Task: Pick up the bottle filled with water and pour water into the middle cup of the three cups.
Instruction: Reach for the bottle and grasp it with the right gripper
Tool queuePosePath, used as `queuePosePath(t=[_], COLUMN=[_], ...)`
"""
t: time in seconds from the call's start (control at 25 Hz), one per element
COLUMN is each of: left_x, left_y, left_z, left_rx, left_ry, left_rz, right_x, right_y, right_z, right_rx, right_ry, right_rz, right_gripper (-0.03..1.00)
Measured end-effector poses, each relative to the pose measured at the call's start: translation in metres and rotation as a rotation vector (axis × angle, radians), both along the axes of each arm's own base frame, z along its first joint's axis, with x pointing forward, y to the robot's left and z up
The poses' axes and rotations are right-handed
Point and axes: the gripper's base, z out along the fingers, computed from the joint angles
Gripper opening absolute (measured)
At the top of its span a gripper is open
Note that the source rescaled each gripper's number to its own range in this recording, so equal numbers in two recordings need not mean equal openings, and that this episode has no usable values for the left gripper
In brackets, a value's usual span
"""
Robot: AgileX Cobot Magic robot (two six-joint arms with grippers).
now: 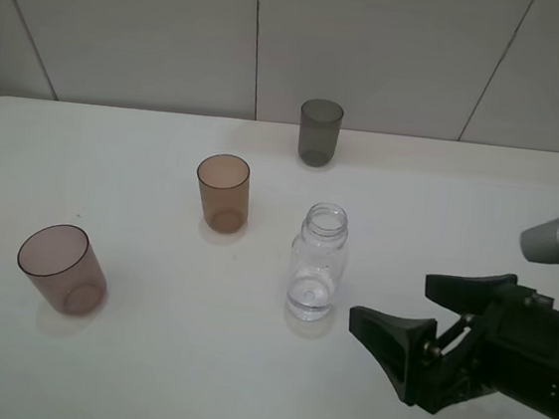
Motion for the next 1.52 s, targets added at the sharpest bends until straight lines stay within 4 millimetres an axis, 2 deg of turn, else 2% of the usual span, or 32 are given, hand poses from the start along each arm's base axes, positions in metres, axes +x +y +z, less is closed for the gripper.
queuePosePath(t=[0.48,0.76,0.92,1.12,1.52], left_x=[0.0,0.0,0.0,0.0,0.0], left_y=[0.0,0.0,0.0,0.0,0.0], left_z=[0.0,0.0,0.0,0.0,0.0], left_rx=[0.0,0.0,0.0,0.0,0.0], left_ry=[0.0,0.0,0.0,0.0,0.0], left_rz=[0.0,0.0,0.0,0.0,0.0], right_x=[0.013,0.02,0.022,0.023,0.043], right_y=[0.007,0.018,0.022,0.027,0.053], right_z=[-0.037,-0.048,-0.06,-0.079,-0.078], right_rx=[-0.114,-0.061,-0.025,-0.071,-0.007], right_ry=[-0.094,-0.161,-0.139,-0.067,-0.123], right_rz=[-0.035,-0.018,-0.029,-0.015,-0.03], right_gripper=[1.0,1.0,1.0,1.0,1.0])
